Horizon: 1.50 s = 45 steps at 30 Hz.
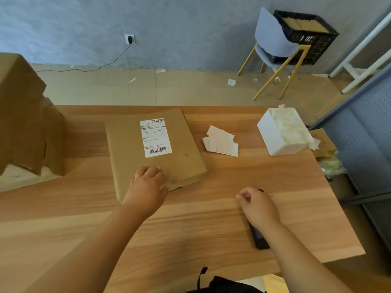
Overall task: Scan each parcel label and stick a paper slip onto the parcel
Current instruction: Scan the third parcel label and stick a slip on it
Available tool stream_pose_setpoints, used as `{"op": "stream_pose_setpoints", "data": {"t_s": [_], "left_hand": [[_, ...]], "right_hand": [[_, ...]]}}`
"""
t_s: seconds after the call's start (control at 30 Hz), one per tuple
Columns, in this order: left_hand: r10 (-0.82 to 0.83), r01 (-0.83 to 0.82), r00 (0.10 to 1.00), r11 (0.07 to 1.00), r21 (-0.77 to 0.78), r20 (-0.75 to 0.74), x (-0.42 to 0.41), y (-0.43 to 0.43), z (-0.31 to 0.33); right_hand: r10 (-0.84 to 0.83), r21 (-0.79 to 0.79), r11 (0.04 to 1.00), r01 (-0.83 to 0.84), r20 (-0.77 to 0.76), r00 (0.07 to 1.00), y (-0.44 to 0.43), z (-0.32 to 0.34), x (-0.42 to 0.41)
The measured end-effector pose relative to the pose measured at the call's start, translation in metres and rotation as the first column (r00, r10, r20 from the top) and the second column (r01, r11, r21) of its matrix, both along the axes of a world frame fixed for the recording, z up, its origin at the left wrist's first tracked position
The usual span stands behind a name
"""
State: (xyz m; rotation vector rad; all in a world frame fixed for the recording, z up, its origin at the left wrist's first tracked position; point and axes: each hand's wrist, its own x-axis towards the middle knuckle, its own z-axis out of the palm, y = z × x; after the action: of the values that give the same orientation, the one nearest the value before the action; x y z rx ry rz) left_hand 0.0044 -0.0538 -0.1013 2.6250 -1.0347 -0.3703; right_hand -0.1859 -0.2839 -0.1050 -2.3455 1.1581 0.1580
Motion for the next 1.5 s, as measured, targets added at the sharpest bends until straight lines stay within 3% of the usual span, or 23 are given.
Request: {"op": "stream_pose_setpoints", "data": {"t_s": [0.17,0.27,0.43,0.5,0.73,0.87,1.0,1.07,1.13,1.23,1.33,1.5], "left_hand": [[-0.079,0.085,0.983,0.996,-0.029,0.165,-0.040,0.000,0.013],[-0.075,0.085,0.985,0.995,-0.059,0.155,-0.050,-0.006,0.012],[-0.105,0.104,0.993,0.994,0.031,0.054,-0.054,-0.013,-0.003],[-0.107,0.106,0.993,0.994,0.017,0.051,-0.054,-0.014,-0.006],[-0.185,0.185,0.982,0.983,0.008,-0.024,-0.050,-0.002,-0.006],[-0.264,0.264,0.963,0.964,-0.011,-0.056,-0.049,0.011,-0.004],[-0.204,0.197,0.978,0.971,-0.136,-0.043,-0.049,0.022,0.004],[-0.099,0.100,0.995,0.976,-0.194,0.013,-0.047,0.029,0.005],[0.061,-0.051,0.997,0.979,-0.196,0.046,-0.042,0.039,0.004],[0.269,-0.267,0.963,0.960,-0.087,0.009,-0.032,0.051,-0.003],[0.311,-0.312,0.949,0.950,-0.018,-0.051,-0.026,0.057,-0.009],[0.311,-0.313,0.948,0.949,-0.029,-0.067,-0.026,0.057,-0.012]], "right_hand": [[-0.082,-0.082,0.993,0.081,-0.015,0.996,-0.013,-0.013,-0.027],[-0.078,-0.173,0.984,0.053,-0.146,0.986,-0.017,-0.026,-0.044],[-0.091,0.020,0.994,0.103,-0.323,0.942,-0.012,-0.046,-0.053],[-0.070,0.012,0.997,0.079,-0.348,0.935,-0.011,-0.052,-0.053],[-0.229,0.005,0.971,0.237,-0.240,0.943,-0.012,-0.046,-0.040],[-0.278,0.090,0.956,0.281,-0.044,0.960,-0.010,-0.026,-0.019],[-0.124,0.169,0.981,0.097,0.156,0.980,-0.008,0.012,0.007],[0.018,0.162,0.986,-0.046,0.174,0.985,-0.005,0.034,0.021],[0.179,0.126,0.973,-0.191,0.101,0.979,0.000,0.056,0.035],[0.391,0.056,0.920,-0.387,-0.152,0.908,0.012,0.088,0.050],[0.526,0.047,0.839,-0.542,-0.324,0.787,0.026,0.108,0.059],[0.600,0.026,0.760,-0.649,-0.413,0.685,0.039,0.121,0.065]]}}
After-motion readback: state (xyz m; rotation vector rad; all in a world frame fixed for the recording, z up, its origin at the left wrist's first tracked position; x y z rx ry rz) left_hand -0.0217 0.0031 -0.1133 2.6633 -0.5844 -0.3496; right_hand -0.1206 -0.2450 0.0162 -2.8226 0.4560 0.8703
